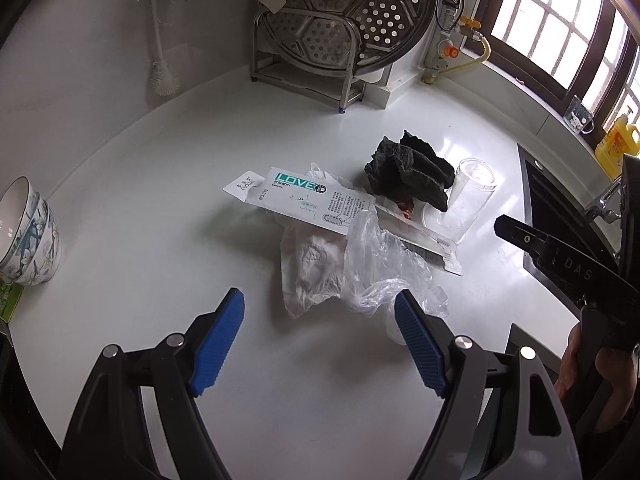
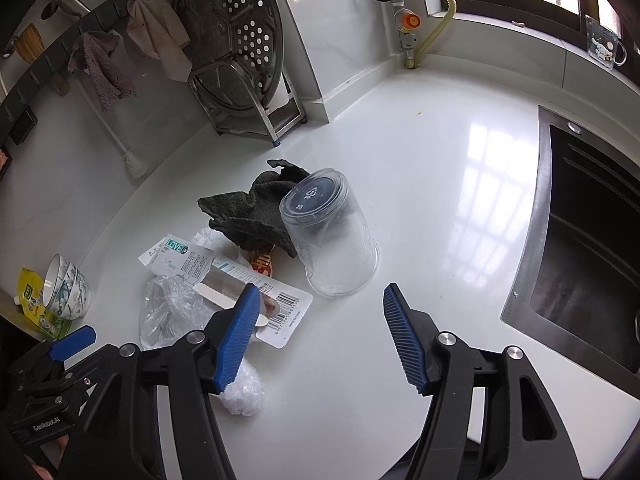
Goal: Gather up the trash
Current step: 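Close the right tool on the clear cup while the left tool grips the plastic bag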
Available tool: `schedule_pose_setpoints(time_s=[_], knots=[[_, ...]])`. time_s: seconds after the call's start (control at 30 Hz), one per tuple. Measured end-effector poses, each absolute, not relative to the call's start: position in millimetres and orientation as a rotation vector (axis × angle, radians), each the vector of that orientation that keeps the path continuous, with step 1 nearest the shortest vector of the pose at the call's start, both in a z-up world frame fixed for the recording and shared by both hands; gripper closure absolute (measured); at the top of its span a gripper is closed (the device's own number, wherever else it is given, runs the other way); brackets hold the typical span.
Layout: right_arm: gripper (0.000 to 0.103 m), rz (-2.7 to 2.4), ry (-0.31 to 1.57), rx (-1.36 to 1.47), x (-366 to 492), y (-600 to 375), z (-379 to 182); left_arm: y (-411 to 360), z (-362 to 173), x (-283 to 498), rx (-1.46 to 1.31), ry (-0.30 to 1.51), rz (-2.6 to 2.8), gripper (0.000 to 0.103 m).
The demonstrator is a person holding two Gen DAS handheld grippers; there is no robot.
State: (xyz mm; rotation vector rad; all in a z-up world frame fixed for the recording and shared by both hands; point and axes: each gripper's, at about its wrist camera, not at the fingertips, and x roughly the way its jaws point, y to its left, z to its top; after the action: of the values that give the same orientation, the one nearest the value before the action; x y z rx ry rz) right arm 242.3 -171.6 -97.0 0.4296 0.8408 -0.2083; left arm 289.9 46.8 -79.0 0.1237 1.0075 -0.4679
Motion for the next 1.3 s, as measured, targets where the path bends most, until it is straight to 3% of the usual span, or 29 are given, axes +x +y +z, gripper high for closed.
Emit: schedule_pose_setpoints(time_s=[0.37, 1.0, 1.1, 1.3], knots=[[0.034, -0.216, 0.815, 0.413, 280, -179, -103, 43, -95, 295, 0.121, 1.037, -0.487, 0.027], [0.034, -0.253, 0.825, 0.378, 312, -184, -124, 37, -107, 300, 0.099, 1.052, -0.489, 0.024], [0.045, -0.244, 0.823, 0.371, 312, -182, -124, 35, -110, 302, 0.094, 1.06, -0.487, 0.024], [0.048, -0.239, 0.814, 0.37, 308, -182, -122, 32, -110, 306, 0.083, 1.05, -0.483, 0.024]])
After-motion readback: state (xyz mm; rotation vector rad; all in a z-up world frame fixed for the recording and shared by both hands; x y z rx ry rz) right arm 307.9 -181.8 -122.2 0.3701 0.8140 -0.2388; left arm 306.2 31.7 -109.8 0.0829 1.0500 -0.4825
